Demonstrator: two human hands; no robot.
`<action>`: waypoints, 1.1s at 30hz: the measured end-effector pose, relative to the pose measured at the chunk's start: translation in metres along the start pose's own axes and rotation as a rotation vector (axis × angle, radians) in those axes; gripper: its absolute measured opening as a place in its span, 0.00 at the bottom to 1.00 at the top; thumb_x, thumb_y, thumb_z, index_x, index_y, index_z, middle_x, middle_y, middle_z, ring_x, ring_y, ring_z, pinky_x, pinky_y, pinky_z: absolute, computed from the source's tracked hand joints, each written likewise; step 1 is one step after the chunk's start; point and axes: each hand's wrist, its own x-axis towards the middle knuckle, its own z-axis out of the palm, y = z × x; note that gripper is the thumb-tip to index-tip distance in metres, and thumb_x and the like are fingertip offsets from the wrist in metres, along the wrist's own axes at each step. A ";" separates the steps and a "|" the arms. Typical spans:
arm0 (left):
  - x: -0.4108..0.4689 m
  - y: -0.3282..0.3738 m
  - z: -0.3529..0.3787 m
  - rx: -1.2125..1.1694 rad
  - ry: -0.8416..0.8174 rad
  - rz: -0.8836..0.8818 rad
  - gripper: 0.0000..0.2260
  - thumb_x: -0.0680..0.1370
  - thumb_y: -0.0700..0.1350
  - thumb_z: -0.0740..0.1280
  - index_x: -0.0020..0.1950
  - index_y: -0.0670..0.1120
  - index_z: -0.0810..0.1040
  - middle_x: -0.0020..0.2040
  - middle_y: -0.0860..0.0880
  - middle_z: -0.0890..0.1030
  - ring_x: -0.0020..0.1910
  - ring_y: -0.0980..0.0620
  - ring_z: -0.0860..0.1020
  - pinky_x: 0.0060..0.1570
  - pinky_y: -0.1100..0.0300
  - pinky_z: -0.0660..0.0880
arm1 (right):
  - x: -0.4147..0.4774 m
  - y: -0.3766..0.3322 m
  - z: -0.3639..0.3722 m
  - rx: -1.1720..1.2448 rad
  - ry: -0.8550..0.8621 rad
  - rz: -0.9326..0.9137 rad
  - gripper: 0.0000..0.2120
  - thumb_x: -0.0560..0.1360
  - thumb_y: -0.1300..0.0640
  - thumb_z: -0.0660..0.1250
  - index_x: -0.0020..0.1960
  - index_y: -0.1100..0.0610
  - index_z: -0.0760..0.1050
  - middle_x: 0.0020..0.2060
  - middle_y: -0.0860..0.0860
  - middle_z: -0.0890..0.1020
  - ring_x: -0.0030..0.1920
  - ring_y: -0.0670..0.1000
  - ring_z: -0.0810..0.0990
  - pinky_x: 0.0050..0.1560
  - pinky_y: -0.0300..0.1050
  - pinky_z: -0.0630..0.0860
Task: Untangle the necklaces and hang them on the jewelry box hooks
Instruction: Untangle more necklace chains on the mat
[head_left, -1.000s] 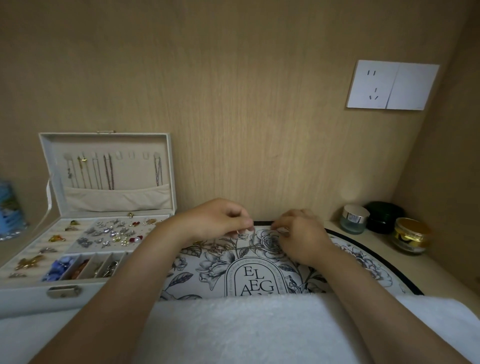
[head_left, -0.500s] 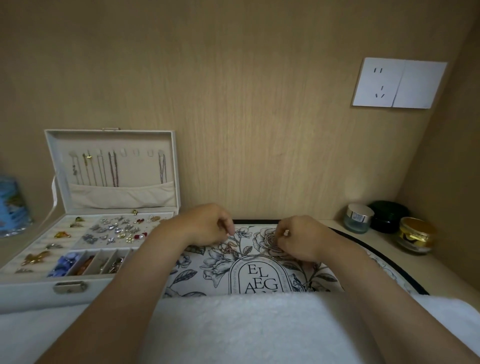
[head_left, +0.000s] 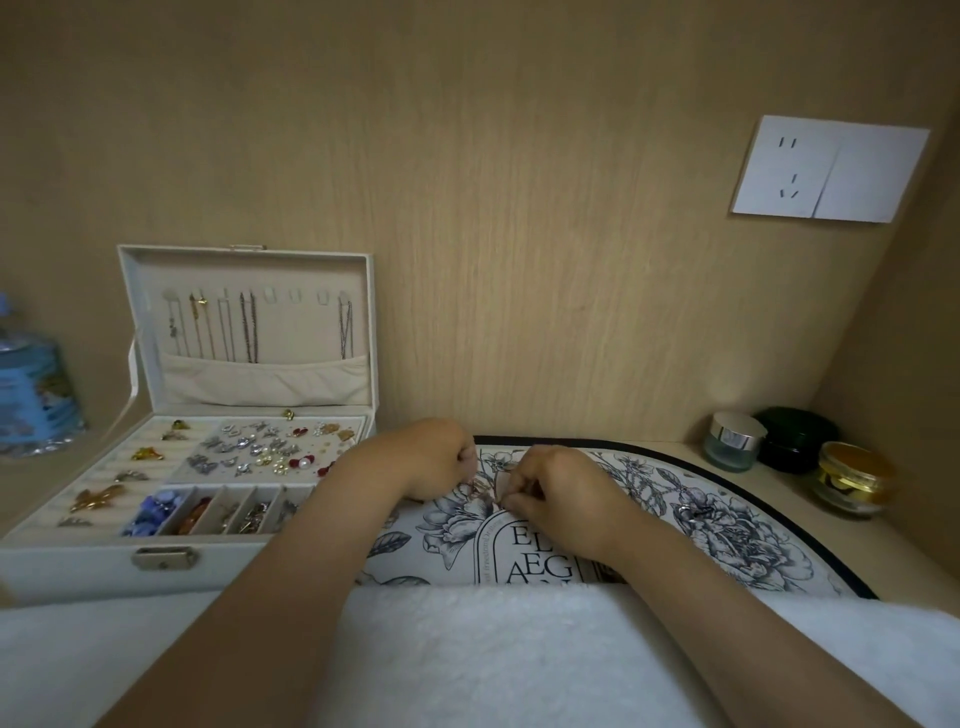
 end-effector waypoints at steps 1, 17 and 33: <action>0.000 0.002 -0.002 -0.069 0.025 0.007 0.08 0.82 0.45 0.62 0.50 0.46 0.80 0.47 0.50 0.82 0.43 0.53 0.78 0.43 0.58 0.74 | 0.000 0.001 -0.001 0.070 0.018 0.048 0.05 0.77 0.56 0.69 0.42 0.51 0.81 0.38 0.38 0.78 0.39 0.36 0.76 0.42 0.29 0.70; -0.008 0.016 -0.017 -0.270 0.101 0.006 0.07 0.81 0.49 0.63 0.51 0.49 0.80 0.50 0.52 0.81 0.47 0.56 0.77 0.45 0.62 0.72 | 0.006 0.009 -0.014 0.633 0.202 0.440 0.13 0.84 0.51 0.55 0.47 0.58 0.71 0.36 0.52 0.82 0.22 0.46 0.71 0.26 0.39 0.69; -0.001 0.033 0.026 -0.469 -0.044 0.140 0.16 0.73 0.47 0.74 0.59 0.54 0.78 0.57 0.56 0.82 0.56 0.59 0.79 0.63 0.56 0.75 | 0.002 0.014 -0.031 0.668 0.145 0.225 0.12 0.82 0.57 0.62 0.40 0.55 0.74 0.25 0.43 0.74 0.26 0.42 0.68 0.30 0.35 0.66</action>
